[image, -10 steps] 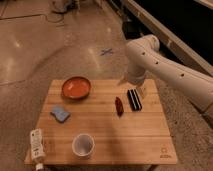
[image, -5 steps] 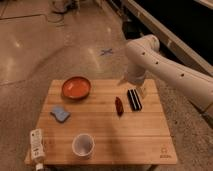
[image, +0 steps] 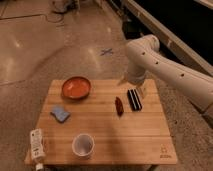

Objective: Place the ceramic cup in the ceramic bowl

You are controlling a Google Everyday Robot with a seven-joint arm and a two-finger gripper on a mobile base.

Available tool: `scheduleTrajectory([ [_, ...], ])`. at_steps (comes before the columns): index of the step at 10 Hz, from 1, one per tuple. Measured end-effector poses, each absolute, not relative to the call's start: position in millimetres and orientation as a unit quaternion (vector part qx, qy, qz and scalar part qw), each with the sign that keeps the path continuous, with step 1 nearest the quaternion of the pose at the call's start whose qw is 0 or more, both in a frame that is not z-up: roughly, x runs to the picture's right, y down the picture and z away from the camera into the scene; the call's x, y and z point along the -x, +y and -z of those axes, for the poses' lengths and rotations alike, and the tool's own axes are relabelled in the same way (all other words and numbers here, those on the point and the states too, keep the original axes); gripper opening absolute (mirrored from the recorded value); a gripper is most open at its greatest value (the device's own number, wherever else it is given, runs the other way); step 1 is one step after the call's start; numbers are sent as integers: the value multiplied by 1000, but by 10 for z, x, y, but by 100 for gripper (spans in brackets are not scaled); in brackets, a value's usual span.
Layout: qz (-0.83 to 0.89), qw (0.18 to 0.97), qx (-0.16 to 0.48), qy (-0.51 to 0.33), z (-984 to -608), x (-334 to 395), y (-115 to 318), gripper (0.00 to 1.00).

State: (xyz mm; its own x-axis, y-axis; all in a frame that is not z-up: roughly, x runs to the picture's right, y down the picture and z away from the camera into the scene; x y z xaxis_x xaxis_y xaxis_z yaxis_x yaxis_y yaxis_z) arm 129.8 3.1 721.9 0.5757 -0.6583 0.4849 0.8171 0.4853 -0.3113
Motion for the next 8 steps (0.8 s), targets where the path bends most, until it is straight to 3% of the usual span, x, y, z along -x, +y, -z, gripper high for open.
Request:
scheduleTrajectory([
  [3,464,832,247,-177,-7078,-1094,183,80],
  [8,573,757,215,-229,-6594,-653,1037,80],
])
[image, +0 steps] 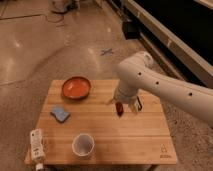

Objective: Place the ceramic cup in the ceramic bowl

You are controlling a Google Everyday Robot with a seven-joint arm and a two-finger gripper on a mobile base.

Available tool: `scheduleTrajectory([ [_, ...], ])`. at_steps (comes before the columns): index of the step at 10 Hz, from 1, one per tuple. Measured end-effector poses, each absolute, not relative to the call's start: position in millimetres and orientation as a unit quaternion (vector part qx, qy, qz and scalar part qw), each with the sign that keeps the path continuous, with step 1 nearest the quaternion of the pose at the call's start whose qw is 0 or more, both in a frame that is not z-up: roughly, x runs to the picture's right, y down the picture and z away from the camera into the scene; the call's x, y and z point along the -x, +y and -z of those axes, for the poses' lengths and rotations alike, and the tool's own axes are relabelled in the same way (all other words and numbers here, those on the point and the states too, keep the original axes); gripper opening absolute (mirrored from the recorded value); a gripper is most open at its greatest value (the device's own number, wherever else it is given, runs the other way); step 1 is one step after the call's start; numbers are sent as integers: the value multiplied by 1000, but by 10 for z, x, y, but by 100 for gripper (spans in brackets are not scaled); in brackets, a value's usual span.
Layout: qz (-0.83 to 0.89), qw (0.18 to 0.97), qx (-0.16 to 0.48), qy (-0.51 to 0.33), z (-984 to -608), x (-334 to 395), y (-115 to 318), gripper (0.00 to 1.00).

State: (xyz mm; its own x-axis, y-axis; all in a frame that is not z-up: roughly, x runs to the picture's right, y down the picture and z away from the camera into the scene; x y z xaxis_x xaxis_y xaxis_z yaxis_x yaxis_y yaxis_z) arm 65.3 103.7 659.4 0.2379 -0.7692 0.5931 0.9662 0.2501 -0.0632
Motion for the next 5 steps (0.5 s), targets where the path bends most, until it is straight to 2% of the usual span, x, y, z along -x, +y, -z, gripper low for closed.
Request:
scheduleTrajectory([
  [5,662,684,188,-242,-6463,-324,1843,80],
])
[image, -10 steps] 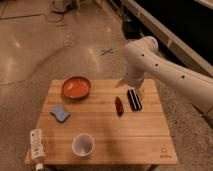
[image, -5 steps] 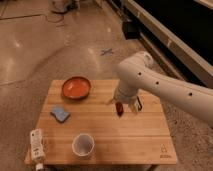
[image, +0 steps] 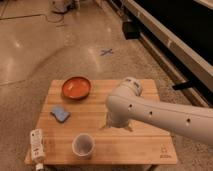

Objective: Place the ceramic cup in the ceramic bowl

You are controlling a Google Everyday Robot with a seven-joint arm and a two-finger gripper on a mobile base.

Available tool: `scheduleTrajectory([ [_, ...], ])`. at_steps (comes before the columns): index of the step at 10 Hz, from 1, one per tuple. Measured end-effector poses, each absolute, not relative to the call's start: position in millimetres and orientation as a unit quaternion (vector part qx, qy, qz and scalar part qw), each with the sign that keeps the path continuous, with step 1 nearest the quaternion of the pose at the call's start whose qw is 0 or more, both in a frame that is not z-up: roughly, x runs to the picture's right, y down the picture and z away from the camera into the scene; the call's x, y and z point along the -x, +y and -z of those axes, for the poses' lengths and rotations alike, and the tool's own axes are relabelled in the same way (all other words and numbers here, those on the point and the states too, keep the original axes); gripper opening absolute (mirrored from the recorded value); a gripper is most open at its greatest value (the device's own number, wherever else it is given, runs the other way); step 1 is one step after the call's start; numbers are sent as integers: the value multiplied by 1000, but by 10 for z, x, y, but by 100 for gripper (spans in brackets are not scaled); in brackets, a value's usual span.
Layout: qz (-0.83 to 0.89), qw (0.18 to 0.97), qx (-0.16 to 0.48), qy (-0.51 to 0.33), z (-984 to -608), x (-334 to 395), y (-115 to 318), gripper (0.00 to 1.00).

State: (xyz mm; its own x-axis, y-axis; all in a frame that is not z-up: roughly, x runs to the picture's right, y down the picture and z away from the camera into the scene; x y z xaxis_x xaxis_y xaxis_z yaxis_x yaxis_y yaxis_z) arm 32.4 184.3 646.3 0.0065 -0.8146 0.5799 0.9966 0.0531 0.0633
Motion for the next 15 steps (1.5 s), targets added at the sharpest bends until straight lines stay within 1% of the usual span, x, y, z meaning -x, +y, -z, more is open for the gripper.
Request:
scheduleTrajectory([
  [2,683,664,169,-255,-6394,-115,2072,80],
  [5,691,653,153,-269,-6340,91,2223,80],
  [11,690,655,153,-269,-6349,87,2229,80],
  [15,689,640,157,-304,-6495,312,2486,80],
])
